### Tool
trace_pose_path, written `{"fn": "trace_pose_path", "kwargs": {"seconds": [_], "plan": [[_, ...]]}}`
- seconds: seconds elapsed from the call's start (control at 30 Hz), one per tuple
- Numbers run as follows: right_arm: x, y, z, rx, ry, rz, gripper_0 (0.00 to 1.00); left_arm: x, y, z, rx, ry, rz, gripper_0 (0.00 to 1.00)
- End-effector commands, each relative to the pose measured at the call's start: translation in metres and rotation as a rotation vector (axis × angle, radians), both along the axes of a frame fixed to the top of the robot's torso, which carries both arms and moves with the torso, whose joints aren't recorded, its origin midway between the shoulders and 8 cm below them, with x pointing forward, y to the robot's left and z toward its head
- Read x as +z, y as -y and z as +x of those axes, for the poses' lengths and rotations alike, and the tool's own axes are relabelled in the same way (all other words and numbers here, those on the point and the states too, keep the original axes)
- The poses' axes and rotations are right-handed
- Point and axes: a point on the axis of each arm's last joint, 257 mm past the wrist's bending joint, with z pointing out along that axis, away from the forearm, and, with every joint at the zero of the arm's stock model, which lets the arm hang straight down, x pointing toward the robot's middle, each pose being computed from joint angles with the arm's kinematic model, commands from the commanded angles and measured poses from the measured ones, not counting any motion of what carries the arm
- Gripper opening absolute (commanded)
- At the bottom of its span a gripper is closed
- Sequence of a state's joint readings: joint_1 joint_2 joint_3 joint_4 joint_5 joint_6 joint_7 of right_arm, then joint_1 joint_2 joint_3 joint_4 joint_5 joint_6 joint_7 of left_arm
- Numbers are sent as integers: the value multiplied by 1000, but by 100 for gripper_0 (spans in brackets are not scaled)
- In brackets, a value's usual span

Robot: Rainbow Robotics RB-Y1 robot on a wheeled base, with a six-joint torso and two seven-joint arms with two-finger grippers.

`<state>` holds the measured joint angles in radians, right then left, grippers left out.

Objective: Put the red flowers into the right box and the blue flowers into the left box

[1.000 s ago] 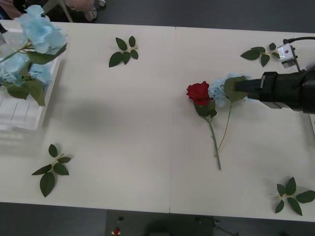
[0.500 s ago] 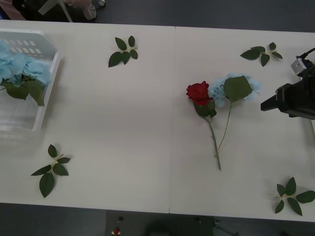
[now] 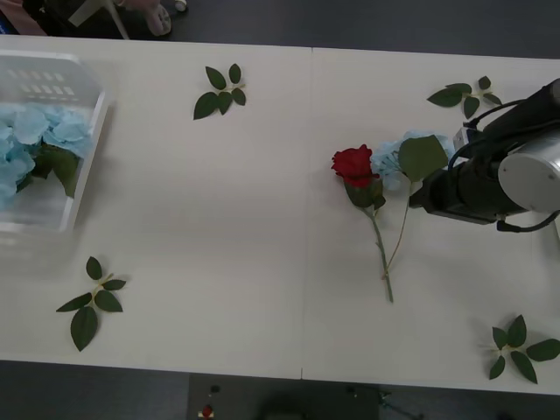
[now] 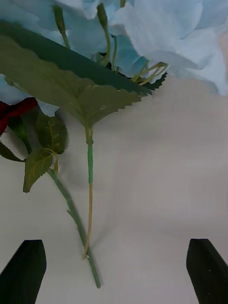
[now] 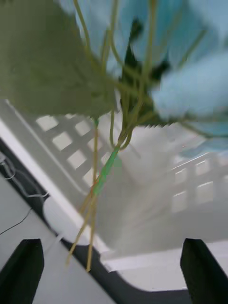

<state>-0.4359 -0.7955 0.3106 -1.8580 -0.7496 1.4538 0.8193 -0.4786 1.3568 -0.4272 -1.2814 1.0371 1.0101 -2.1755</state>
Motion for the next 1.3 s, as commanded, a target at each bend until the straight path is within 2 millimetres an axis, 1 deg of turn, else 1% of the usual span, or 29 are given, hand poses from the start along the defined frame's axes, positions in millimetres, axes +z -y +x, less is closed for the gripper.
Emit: {"fn": "trace_pose_path", "kwargs": {"seconds": [0.03, 0.07, 0.1, 0.13, 0.17, 0.2, 0.23, 0.27, 0.3, 0.33, 0.43, 0.5, 0.53, 0.57, 0.63, 0.67, 0.7, 0.73, 0.8, 0.83, 0.9, 0.93, 0.97, 1.0, 1.03, 1.13, 1.2, 1.3], "plan": [[5, -7, 17, -19, 42, -7, 86, 75, 38, 14, -138, 71, -132, 100], [4, -8, 21, -29, 49, -11, 87, 81, 64, 11, -177, 64, -227, 100], [2, -8, 25, -39, 55, -17, 87, 86, 97, 9, -227, 56, -327, 100], [1, -8, 28, -43, 58, -24, 86, 87, 123, 7, -262, 47, -402, 100], [-2, -10, 31, -51, 62, -22, 87, 89, 161, 3, -319, 32, -500, 100], [-3, -8, 33, -57, 65, -26, 87, 90, 180, 1, -347, 25, -555, 100], [-5, -10, 36, -62, 69, -21, 86, 91, 211, -2, -391, 17, -646, 100], [-8, -9, 41, -70, 73, -23, 86, 89, 253, -5, -444, 11, -764, 100], [-10, -10, 42, -71, 72, -21, 87, 89, 268, -5, -462, 13, -808, 100], [-12, -10, 46, -81, 73, -20, 87, 86, 299, -3, -495, 21, -893, 100], [-17, -14, 58, -90, 88, -14, 87, 75, 356, 8, -552, 60, -1009, 100], [-21, -17, 63, -95, 89, -10, 87, 64, 390, 11, -585, 72, -1042, 100], [-23, -18, 67, -96, 92, -11, 86, 56, 411, 13, -605, 83, -1056, 100], [-25, -20, 70, -98, 95, -13, 86, 52, 429, 15, -622, 99, -1066, 100], [-31, -23, 76, -92, 101, -22, 87, 46, 459, 13, -649, 116, -1094, 100], [-33, -24, 78, -88, 106, -30, 86, 47, 472, 11, -667, 120, -1107, 100], [-34, -25, 79, -85, 106, -34, 86, 46, 479, 9, -676, 118, -1115, 100], [-39, -24, 80, -83, 107, -47, 84, 48, 498, 1, -708, 116, -1135, 100], [-40, -22, 82, -85, 110, -51, 77, 52, 515, -8, -745, 116, -1141, 100], [-42, -22, 82, -86, 109, -53, 68, 56, 529, -16, -774, 125, -1144, 100], [-43, -20, 82, -89, 105, -60, 40, 65, 548, -31, -803, 133, -1156, 100], [-44, -19, 80, -91, 99, -62, 34, 66, 553, -37, -810, 126, -1158, 100], [-45, -18, 79, -92, 94, -66, 27, 69, 556, -42, -814, 120, -1159, 100], [-45, -16, 79, -95, 91, -73, 16, 73, 560, -50, -821, 112, -1157, 100], [-46, -16, 78, -95, 91, -71, 10, 75, 560, -53, -826, 103, -1149, 100], [-45, -15, 79, -96, 93, -75, 1, 86, 557, -61, -851, 95, -1120, 100], [-46, -14, 79, -97, 92, -79, 0, 96, 556, -67, -870, 91, -1116, 100], [-46, -11, 79, -100, 93, -85, 0, 105, 560, -78, -877, 68, -1158, 100]]}}
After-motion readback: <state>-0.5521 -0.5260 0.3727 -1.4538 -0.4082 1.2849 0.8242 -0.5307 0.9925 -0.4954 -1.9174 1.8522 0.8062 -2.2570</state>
